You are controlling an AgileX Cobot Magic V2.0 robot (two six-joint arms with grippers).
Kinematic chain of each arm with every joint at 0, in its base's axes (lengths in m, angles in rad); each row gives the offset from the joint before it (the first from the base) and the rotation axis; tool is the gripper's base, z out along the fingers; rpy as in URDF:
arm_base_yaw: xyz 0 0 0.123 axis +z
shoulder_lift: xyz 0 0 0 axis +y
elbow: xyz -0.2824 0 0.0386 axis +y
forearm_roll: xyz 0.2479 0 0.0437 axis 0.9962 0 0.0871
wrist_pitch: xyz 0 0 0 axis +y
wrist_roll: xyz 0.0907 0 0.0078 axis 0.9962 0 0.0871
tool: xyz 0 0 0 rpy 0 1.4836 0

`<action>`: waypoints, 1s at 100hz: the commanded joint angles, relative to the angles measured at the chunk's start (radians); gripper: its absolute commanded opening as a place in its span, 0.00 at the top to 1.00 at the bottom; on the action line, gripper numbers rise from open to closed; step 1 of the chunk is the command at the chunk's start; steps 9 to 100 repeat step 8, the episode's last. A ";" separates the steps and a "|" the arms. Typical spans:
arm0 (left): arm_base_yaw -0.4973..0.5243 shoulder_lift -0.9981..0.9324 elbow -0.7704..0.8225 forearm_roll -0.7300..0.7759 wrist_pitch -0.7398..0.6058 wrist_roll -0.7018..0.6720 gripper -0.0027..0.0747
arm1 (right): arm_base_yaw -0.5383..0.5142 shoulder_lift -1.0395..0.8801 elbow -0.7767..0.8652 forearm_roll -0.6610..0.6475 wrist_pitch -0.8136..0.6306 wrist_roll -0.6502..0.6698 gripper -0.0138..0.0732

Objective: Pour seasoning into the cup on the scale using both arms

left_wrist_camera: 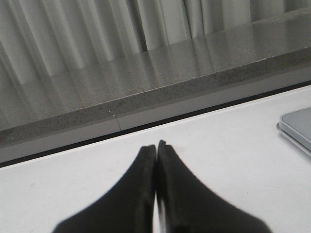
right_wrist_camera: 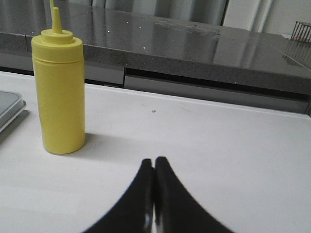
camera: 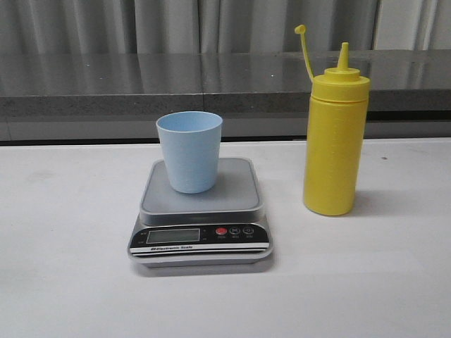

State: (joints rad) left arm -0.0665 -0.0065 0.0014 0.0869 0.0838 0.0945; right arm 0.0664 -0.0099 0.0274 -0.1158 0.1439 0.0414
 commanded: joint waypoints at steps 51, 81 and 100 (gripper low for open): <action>0.003 -0.033 0.008 0.000 -0.084 -0.005 0.99 | -0.005 -0.016 0.001 0.000 -0.079 -0.010 0.98; 0.003 -0.033 0.008 0.000 -0.084 -0.005 0.99 | -0.005 -0.016 0.001 0.000 -0.079 -0.010 0.98; 0.003 -0.033 0.008 0.000 -0.084 -0.005 0.99 | -0.005 -0.016 0.001 0.000 -0.079 -0.010 0.98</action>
